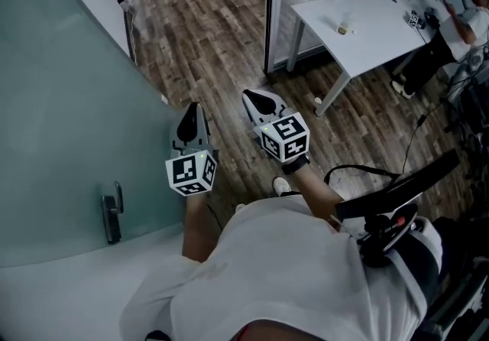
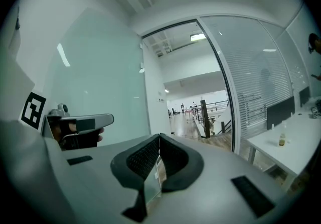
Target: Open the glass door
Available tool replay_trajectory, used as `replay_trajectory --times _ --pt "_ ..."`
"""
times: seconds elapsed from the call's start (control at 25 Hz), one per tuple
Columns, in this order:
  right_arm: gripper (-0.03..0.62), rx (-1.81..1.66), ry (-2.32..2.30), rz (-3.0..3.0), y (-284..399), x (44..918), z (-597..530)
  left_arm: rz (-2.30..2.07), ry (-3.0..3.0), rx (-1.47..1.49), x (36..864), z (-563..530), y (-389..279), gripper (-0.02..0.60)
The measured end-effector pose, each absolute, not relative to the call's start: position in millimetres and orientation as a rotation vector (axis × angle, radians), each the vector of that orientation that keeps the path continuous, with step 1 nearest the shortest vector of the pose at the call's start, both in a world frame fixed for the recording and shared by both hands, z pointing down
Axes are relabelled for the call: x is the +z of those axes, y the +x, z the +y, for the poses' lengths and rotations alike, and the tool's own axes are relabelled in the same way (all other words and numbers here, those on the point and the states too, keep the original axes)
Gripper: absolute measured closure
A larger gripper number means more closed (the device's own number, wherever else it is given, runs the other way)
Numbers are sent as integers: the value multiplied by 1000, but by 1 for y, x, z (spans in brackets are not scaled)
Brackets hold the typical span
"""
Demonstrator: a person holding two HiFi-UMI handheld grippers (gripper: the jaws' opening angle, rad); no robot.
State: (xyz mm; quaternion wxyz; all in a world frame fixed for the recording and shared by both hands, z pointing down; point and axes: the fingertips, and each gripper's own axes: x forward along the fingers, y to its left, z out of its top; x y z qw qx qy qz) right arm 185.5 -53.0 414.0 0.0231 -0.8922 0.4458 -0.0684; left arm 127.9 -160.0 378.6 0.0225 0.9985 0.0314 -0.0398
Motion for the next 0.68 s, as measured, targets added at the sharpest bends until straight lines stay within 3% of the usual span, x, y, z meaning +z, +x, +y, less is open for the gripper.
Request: replay_trajectory --times 0.36,0.68 --pt "591 -231 -2747 1373 188 417 -42 68 3130 -55 389 -153 126 558" --pt "591 -329 -2631 1604 131 454 -77 -345 3069 69 446 -219 24 558"
